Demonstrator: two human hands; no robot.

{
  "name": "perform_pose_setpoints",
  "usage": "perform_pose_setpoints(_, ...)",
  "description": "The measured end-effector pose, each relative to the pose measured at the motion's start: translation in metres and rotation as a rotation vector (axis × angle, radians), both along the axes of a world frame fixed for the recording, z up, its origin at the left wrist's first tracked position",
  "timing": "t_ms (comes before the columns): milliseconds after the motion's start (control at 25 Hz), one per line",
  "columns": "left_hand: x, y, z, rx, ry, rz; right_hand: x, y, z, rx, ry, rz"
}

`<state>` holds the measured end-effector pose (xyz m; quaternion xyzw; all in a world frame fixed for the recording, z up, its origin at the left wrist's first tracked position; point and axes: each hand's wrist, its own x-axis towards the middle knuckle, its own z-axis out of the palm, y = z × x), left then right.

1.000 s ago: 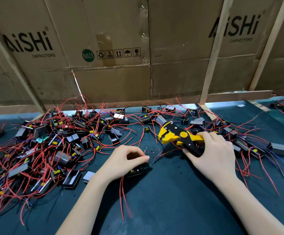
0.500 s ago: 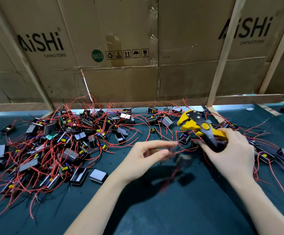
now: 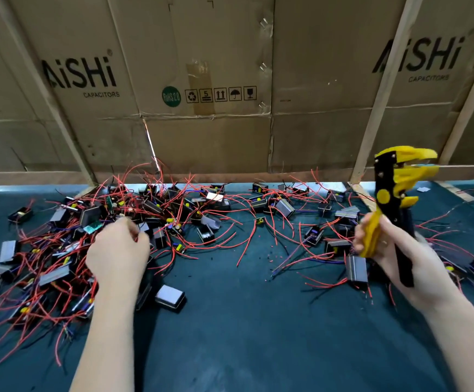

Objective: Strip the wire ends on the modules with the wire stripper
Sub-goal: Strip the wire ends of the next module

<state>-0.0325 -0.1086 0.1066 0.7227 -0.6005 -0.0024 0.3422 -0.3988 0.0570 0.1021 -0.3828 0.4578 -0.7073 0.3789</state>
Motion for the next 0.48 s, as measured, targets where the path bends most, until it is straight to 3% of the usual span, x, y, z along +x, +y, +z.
perform_pose_setpoints(40,0.003,0.000,-0.002,0.104,-0.042,0.008,0.002,0.000,-0.001,0.045,-0.007,0.127)
perform_pose_setpoints(120,0.002,0.000,-0.003,0.194,-0.068,-0.080,0.006,-0.004,-0.005,0.191,0.129,0.174)
perform_pose_setpoints(320,-0.011,-0.004,-0.008,0.280,-0.134,-0.192,0.007,-0.009,-0.012,0.276,0.283,-0.090)
perform_pose_setpoints(480,-0.014,-0.005,-0.012,0.193,0.028,-0.184,0.011,-0.010,-0.016,0.313,0.480,-0.316)
